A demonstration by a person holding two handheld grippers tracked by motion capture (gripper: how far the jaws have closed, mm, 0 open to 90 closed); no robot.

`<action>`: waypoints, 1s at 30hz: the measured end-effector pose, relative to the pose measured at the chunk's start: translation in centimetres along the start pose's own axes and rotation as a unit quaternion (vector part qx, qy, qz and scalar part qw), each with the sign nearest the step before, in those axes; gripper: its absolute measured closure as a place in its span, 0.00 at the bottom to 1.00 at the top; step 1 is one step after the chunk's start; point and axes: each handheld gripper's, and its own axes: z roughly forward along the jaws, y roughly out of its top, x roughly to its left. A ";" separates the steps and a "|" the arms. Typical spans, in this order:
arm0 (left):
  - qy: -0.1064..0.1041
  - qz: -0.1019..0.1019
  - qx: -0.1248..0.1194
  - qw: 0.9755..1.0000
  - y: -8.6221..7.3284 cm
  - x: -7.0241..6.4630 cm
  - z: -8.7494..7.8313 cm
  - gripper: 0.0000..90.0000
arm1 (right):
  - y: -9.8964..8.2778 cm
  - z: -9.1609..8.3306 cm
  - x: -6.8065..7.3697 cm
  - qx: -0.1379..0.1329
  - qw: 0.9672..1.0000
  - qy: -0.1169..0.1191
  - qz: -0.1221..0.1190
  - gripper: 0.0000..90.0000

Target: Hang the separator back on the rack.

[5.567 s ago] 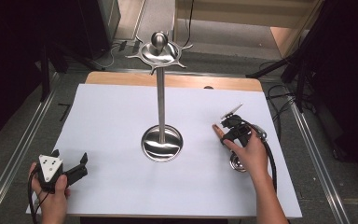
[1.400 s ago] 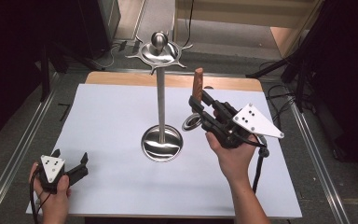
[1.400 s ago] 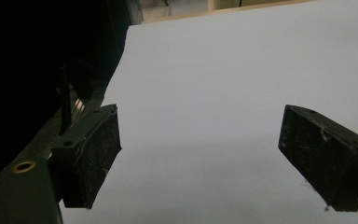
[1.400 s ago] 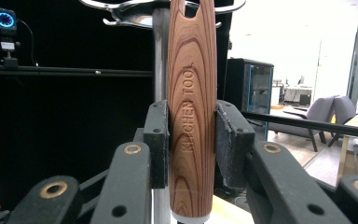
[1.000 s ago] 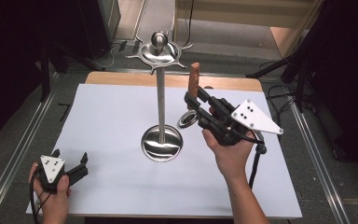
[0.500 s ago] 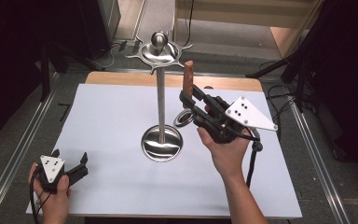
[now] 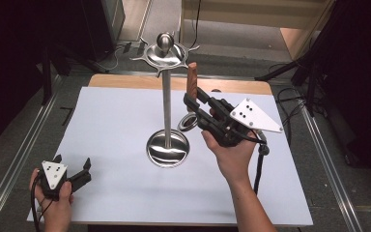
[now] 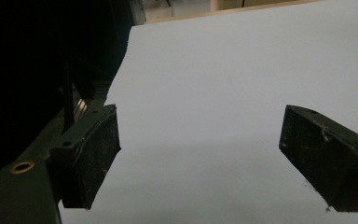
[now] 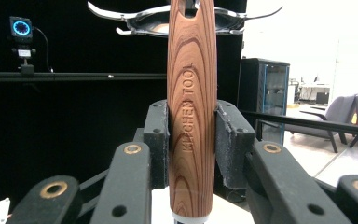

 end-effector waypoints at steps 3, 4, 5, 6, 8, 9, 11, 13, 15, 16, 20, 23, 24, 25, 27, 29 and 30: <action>0.000 0.000 0.000 1.000 0.0 0.0 0.0 0.15 | -0.2 0.1 0.0 0.001 1.000 0.003 0.004 0.77; 0.000 -0.001 0.000 1.000 0.0 0.0 0.0 0.15 | -0.2 0.1 0.1 0.001 1.000 0.003 0.005 0.77; 0.000 -0.001 0.000 1.000 0.0 0.0 0.0 0.15 | -0.2 0.1 0.1 0.001 1.000 0.003 0.005 0.77; 0.000 0.000 0.000 1.000 0.0 0.0 0.0 0.15 | -0.3 0.1 0.1 0.001 1.000 0.003 0.004 0.77; 0.000 0.001 0.000 1.000 0.0 0.0 0.0 0.15 | -0.3 0.1 0.1 0.001 1.000 0.003 0.003 0.77; 0.000 0.001 0.000 1.000 0.0 0.0 0.0 0.15 | -0.4 0.2 0.1 0.000 1.000 0.003 0.002 0.77; 0.000 0.000 0.000 1.000 0.0 0.0 0.0 0.15 | -0.3 0.2 0.1 0.001 1.000 0.002 0.003 0.77; 0.000 0.000 0.000 1.000 0.0 0.0 0.0 0.15 | -0.4 0.3 0.1 0.000 1.000 0.003 0.002 0.77; 0.000 0.001 -0.001 1.000 0.0 0.0 0.0 0.15 | -0.5 0.3 0.1 -0.002 1.000 0.004 0.004 0.77; 0.000 0.002 -0.001 1.000 0.0 0.0 0.0 0.15 | -0.5 0.3 0.1 -0.002 1.000 0.003 0.005 0.77; 0.000 0.001 -0.001 1.000 0.0 0.0 0.0 0.15 | -0.5 0.3 0.1 -0.004 1.000 0.002 0.002 0.77; 0.000 0.002 -0.001 1.000 0.0 0.0 0.0 0.15 | -0.6 0.5 -0.1 -0.005 1.000 0.004 0.001 0.77; 0.000 0.002 -0.001 1.000 0.0 0.0 0.0 0.15 | -0.6 0.5 -0.1 -0.005 1.000 0.004 0.001 0.77; 0.000 0.002 -0.001 1.000 0.0 0.0 0.0 0.15 | -0.7 0.6 -0.2 -0.007 1.000 0.007 0.005 0.76; 0.000 0.002 -0.001 1.000 0.0 0.0 0.0 0.15 | -0.7 0.7 -0.2 -0.007 1.000 0.009 0.005 0.76; 0.000 0.001 -0.001 1.000 0.0 0.0 0.0 0.15 | -0.7 0.8 -0.2 -0.006 1.000 0.012 0.011 0.76; 0.000 0.001 -0.001 1.000 0.0 0.0 0.0 0.15 | -0.8 0.8 -0.2 -0.005 1.000 0.012 0.013 0.76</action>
